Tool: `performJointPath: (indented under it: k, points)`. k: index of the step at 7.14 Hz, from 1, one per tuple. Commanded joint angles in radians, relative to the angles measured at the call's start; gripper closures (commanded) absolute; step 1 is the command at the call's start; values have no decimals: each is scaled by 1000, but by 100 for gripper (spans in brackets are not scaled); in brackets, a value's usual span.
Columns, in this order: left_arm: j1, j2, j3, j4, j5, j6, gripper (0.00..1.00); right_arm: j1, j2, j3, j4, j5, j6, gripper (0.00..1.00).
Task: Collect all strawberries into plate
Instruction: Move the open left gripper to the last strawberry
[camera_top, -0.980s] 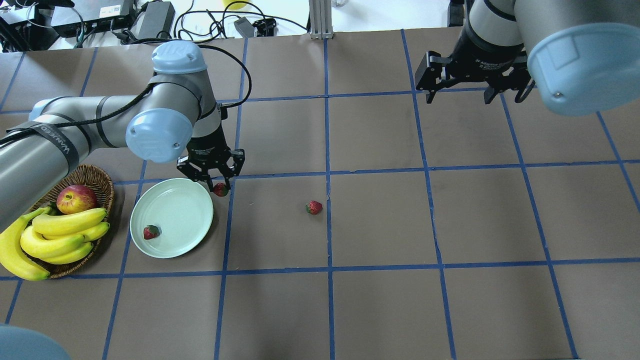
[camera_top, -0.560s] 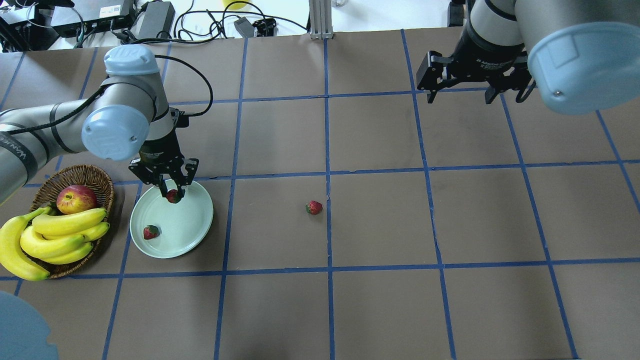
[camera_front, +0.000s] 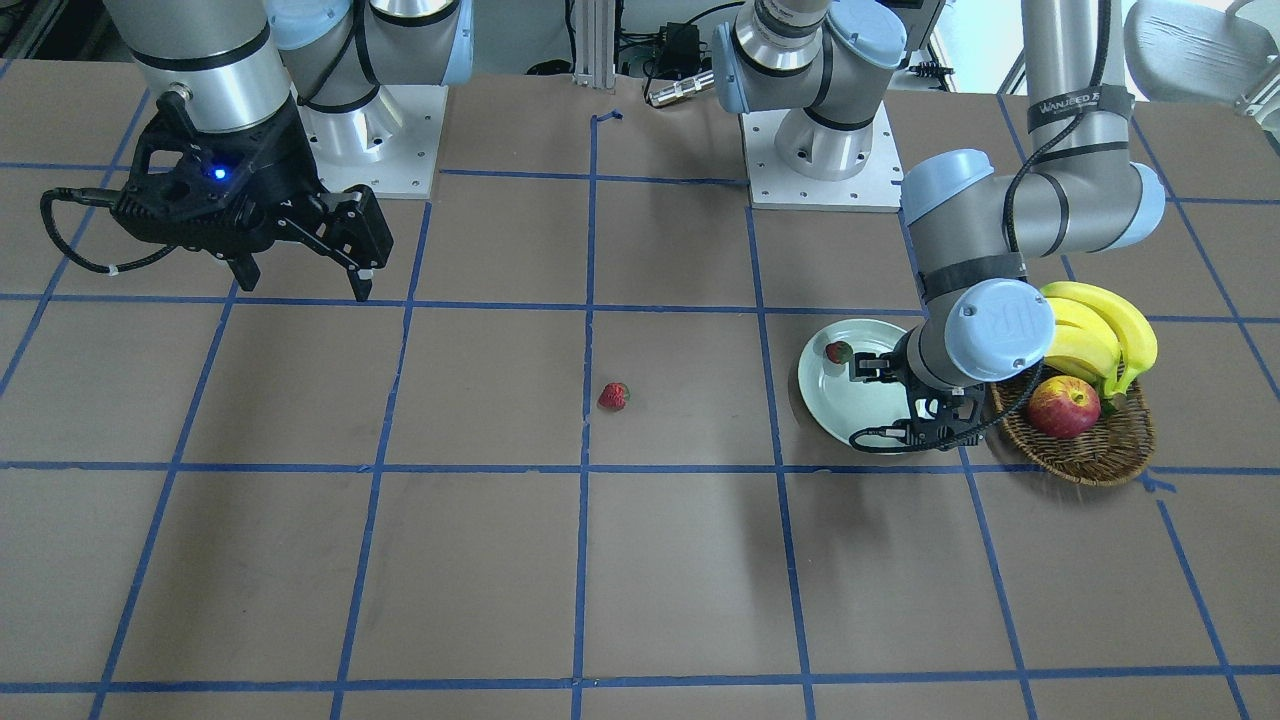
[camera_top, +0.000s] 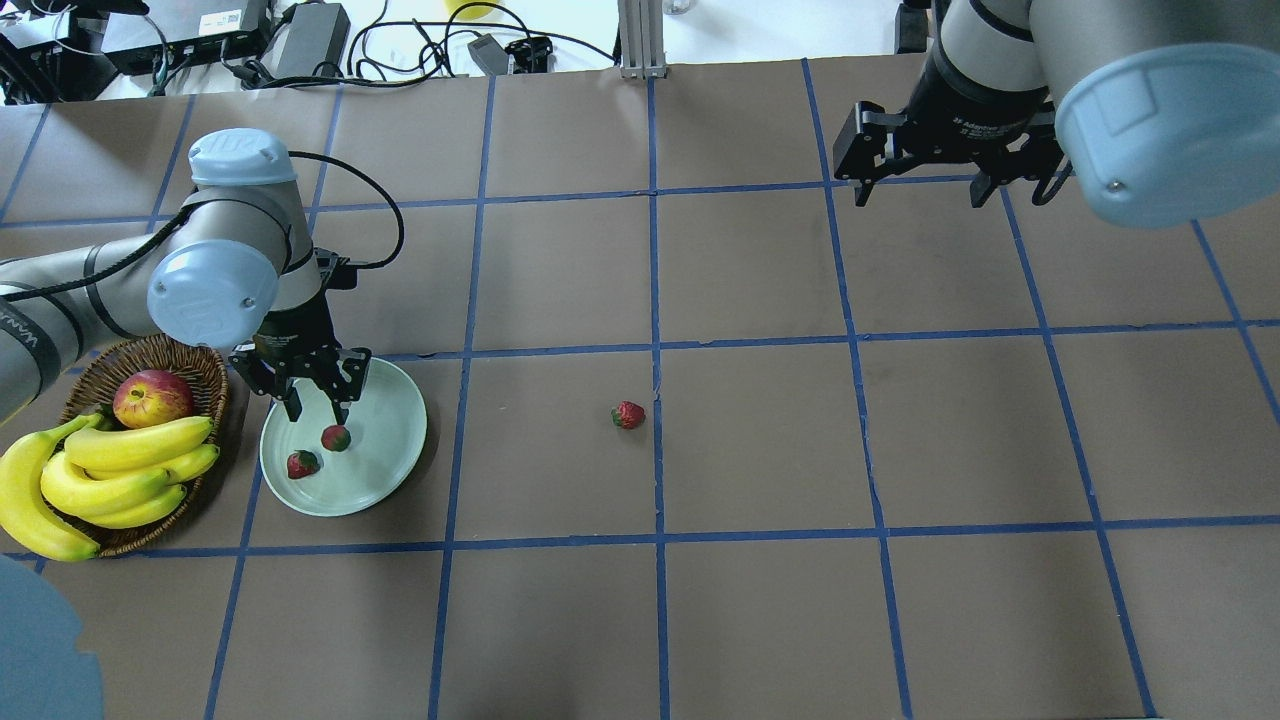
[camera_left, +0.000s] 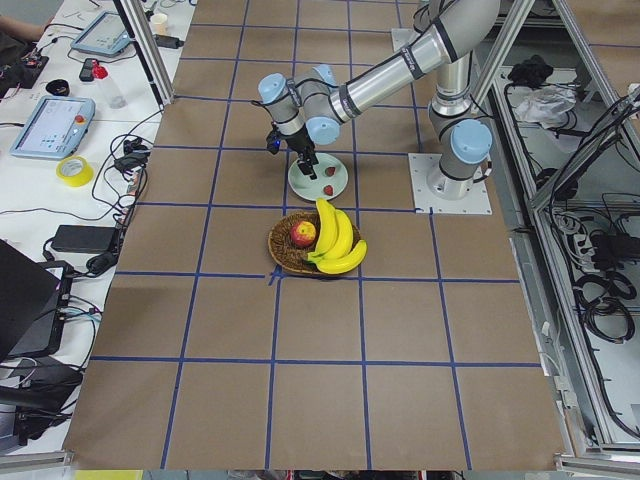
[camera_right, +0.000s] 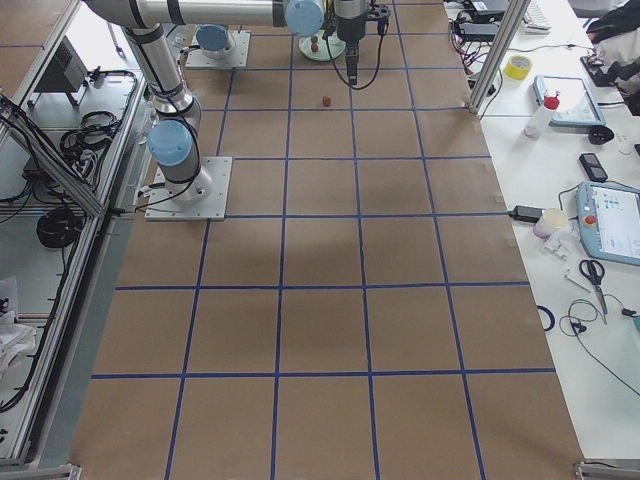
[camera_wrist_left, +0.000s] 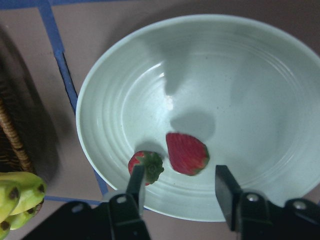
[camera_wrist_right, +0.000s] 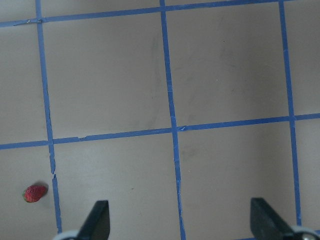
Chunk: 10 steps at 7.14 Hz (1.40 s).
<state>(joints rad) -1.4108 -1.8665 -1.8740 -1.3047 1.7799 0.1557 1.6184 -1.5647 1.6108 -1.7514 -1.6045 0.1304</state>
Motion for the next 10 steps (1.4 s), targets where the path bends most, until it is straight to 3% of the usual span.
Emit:
performJointPath:
  k: [1, 2, 4, 5, 7, 10]
  points:
    - [-87, 32, 44, 1, -153, -157, 0, -2, 2, 0, -5, 2, -2, 0]
    - [-135, 26, 50, 4, -259, -387, 0, -3, 8, -6, -7, 9, -2, 0]
    - [-226, 21, 73, 18, -385, -645, 0, -3, 11, -9, -8, 11, -2, 0]
    - [-264, 0, 67, 124, -455, -821, 0, -5, 17, -9, -7, 2, -2, 0]
    - [-345, -43, 64, 165, -484, -1051, 0, -6, 18, -8, -7, -2, -2, 0]
    - [-384, -134, 64, 225, -487, -1169, 0, -6, 17, 0, -42, 0, -2, 0]
